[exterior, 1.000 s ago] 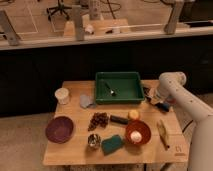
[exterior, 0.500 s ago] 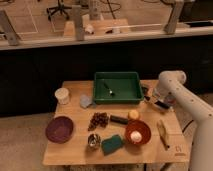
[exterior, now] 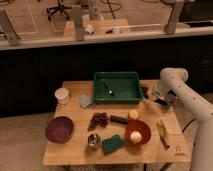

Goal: Wipe tray with brush

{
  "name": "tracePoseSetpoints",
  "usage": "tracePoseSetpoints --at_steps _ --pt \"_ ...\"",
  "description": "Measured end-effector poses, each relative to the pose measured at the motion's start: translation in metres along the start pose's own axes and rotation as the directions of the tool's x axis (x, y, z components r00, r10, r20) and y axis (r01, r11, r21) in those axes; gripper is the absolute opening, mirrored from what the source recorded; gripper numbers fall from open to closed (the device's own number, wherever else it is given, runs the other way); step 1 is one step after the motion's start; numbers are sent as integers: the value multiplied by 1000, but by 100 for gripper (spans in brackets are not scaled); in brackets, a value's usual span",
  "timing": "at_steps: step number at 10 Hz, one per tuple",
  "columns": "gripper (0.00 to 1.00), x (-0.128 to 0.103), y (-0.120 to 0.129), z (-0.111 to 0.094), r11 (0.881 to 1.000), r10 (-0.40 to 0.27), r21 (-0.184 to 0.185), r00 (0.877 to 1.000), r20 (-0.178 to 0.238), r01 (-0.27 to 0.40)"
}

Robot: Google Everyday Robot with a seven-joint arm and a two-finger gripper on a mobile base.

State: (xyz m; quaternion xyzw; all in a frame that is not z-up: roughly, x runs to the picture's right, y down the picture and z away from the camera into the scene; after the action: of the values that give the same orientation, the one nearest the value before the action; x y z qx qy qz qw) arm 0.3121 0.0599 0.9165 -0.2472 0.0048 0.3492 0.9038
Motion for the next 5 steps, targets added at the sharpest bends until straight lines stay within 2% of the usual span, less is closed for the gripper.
tracePoseSetpoints --at_steps 3,5 --pt "5 -13 5 -20 1000 -8 8 1000 19 8" --pt "5 -19 6 -36 999 -11 31 999 33 10"
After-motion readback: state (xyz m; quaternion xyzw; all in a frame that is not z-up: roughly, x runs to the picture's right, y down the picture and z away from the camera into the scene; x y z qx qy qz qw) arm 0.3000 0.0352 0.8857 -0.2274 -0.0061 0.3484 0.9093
